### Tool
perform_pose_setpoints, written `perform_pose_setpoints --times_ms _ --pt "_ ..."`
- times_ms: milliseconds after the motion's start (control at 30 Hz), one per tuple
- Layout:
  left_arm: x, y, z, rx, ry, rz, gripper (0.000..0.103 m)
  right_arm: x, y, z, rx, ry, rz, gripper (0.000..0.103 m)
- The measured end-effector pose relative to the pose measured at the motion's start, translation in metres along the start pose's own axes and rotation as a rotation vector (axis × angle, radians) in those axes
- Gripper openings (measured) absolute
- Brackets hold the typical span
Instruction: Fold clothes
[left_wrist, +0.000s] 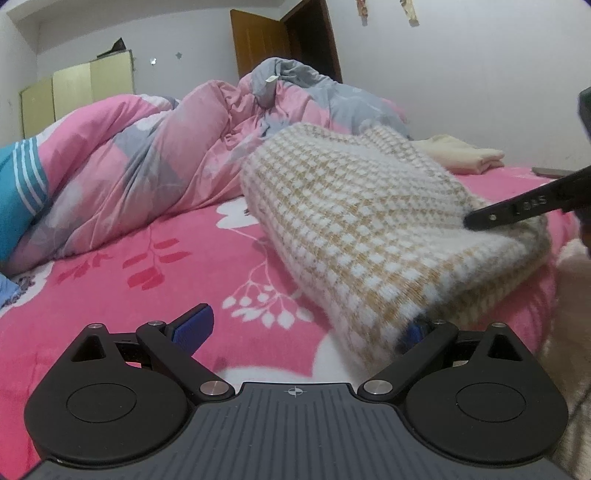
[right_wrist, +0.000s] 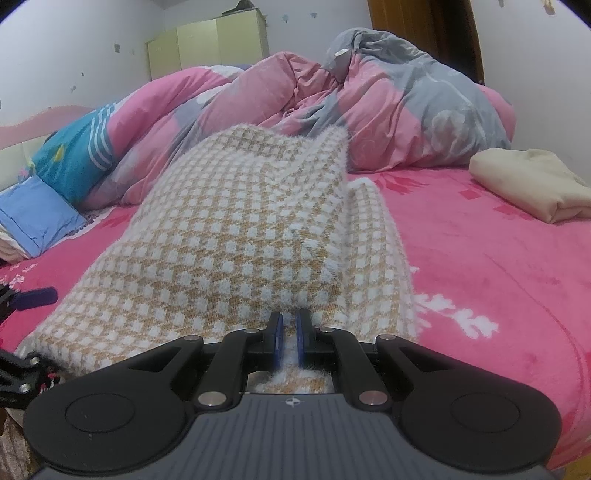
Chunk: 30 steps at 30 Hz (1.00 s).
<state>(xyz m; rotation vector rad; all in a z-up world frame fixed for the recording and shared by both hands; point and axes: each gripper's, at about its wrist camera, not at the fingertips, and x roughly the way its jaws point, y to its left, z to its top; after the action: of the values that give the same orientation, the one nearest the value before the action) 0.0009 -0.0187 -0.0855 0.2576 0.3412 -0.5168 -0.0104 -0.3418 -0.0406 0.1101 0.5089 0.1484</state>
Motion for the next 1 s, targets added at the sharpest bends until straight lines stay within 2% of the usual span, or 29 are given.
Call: perform_pose_setpoints --times_ms 133,267,367,500,533,600,667,733,800,833,867,933,1000 --pt "-0.024 0.006 -0.004 -0.021 0.015 -0.034 0.099 0.0 -0.002 -0.002 0.015 -0.009 0.009 0.005" --pt "-0.05 0.016 -0.002 -0.064 0.005 -0.025 0.097 -0.002 -0.002 -0.004 0.029 -0.015 0.013 0.005" --pt "-0.062 0.025 0.01 -0.165 -0.054 -0.069 0.09 -0.003 -0.001 -0.005 0.034 -0.019 0.016 0.005" --pt "-0.058 0.02 0.036 -0.218 -0.165 -0.132 0.076 -0.003 -0.003 -0.005 0.044 -0.021 0.023 0.005" --pt "-0.054 0.016 0.043 -0.214 -0.186 -0.149 0.073 -0.004 -0.003 -0.006 0.046 -0.022 0.025 0.005" --pt "-0.044 0.004 0.052 -0.179 -0.202 -0.179 0.059 -0.004 -0.004 -0.006 0.051 -0.023 0.028 0.005" --pt "-0.034 -0.009 0.058 -0.132 -0.203 -0.201 0.054 -0.003 -0.004 -0.006 0.052 -0.021 0.031 0.005" --pt "-0.02 -0.021 0.058 -0.074 -0.169 -0.212 0.047 -0.003 -0.005 -0.005 0.054 -0.02 0.033 0.005" --pt "-0.001 -0.03 0.048 -0.031 -0.084 -0.217 0.042 -0.003 -0.005 -0.005 0.054 -0.018 0.034 0.005" --pt "0.009 -0.034 0.038 -0.006 -0.045 -0.209 0.041 -0.002 -0.005 -0.005 0.054 -0.017 0.034 0.005" --pt "0.013 -0.038 0.029 0.03 -0.042 -0.193 0.041 -0.002 -0.006 -0.005 0.054 -0.016 0.035 0.005" --pt "0.011 -0.048 0.018 0.11 -0.076 -0.161 0.041 -0.002 -0.004 -0.003 0.045 -0.009 0.029 0.005" --pt "0.013 -0.047 0.018 0.109 -0.078 -0.162 0.041 -0.001 -0.003 0.0 0.024 0.008 0.019 0.005"
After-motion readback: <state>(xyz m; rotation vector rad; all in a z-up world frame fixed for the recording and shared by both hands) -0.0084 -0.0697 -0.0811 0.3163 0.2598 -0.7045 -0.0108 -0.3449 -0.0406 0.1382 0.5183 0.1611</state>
